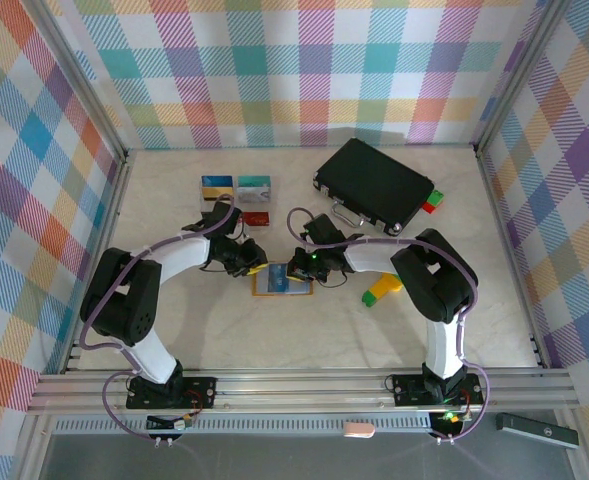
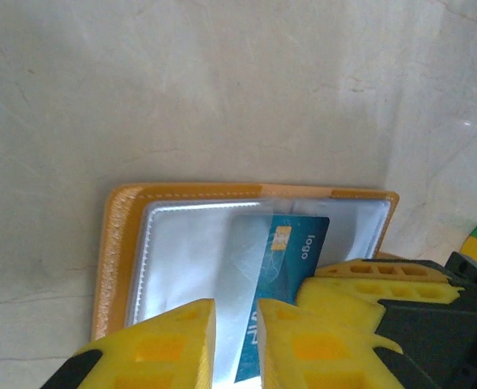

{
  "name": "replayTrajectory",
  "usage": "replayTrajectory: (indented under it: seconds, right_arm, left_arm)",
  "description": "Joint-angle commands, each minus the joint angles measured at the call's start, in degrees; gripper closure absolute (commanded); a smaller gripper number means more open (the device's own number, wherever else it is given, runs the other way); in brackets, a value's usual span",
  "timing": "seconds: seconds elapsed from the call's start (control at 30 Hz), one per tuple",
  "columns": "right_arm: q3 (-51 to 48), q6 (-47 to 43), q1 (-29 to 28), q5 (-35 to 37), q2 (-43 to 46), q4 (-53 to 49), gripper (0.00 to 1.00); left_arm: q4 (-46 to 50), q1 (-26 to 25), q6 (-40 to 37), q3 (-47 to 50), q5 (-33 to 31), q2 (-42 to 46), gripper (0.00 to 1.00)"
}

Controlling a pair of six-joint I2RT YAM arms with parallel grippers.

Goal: Take the credit cards out of the card holder

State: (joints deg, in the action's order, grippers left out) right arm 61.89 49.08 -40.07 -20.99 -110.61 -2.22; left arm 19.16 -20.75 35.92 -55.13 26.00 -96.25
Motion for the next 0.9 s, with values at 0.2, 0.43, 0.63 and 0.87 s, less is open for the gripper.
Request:
replayTrajectory:
  seconds: [0.2, 0.43, 0.63, 0.87]
  right_arm:
    - [-1.2, 1.1, 0.3, -2.0, 0.4, 2.8, 0.97]
    - [-2.2, 2.1, 0.3, -5.0, 0.2, 6.9, 0.94]
    - [-2.1, 2.6, 0.3, -8.5, -0.3, 10.4, 0.86]
    - [-1.6, 3.0, 0.3, -8.1, -1.7, 10.3, 0.86]
  left_arm:
    - [1.0, -1.6, 0.1, -1.0, -0.4, -4.2, 0.87]
    - [1.6, -1.6, -0.3, -0.3, -1.5, -5.8, 0.88]
    - [1.4, -1.5, -0.1, 0.2, -2.3, -5.9, 0.9]
    - [1.8, -1.6, 0.0, 0.4, -3.1, -6.0, 0.92]
